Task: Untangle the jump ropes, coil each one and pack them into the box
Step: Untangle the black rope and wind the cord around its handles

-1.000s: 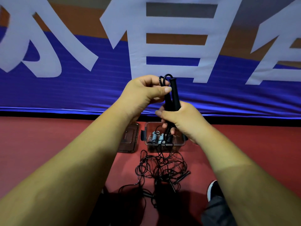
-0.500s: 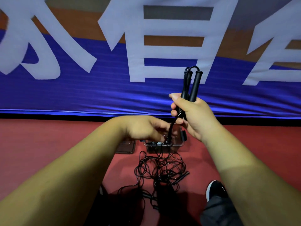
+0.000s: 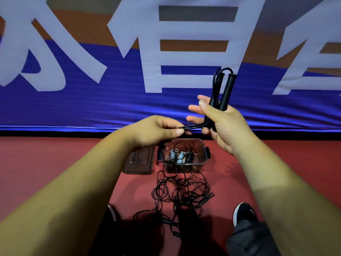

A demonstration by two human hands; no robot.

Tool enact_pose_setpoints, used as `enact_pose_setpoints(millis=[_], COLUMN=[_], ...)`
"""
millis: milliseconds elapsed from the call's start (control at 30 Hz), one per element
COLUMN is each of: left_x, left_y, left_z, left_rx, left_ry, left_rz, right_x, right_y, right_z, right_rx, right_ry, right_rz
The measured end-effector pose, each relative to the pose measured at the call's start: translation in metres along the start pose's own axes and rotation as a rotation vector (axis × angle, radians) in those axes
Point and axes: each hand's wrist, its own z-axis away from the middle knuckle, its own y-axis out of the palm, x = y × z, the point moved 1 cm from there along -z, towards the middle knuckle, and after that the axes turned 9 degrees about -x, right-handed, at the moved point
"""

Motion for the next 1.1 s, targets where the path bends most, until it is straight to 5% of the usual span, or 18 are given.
enact_pose_setpoints(millis=[433,700,833,933,1100], left_x=[-0.015,-0.012,-0.003,-0.001,-0.010], left_y=[-0.024,-0.021,-0.022,-0.016,0.005], left_z=[-0.001,0.001,-0.001,-0.002,-0.006], left_rx=[-0.307,-0.193,0.104,0.272,0.273], left_ry=[0.097,0.123,0.004,-0.076,-0.032], left_rz=[-0.054,0.077,0.169,0.042,-0.315], right_x=[-0.008,-0.001,-0.015,-0.031,-0.051], right_y=[0.012,0.019,0.024,0.024,0.020], right_z=[0.008,0.031,0.035,0.036,0.031], right_rx=[0.248,0.609,0.835,0.935,0.880], right_ry=[0.112,0.134,0.268,0.410,0.619], right_rz=[0.206,0.578,0.655,0.795,1.014])
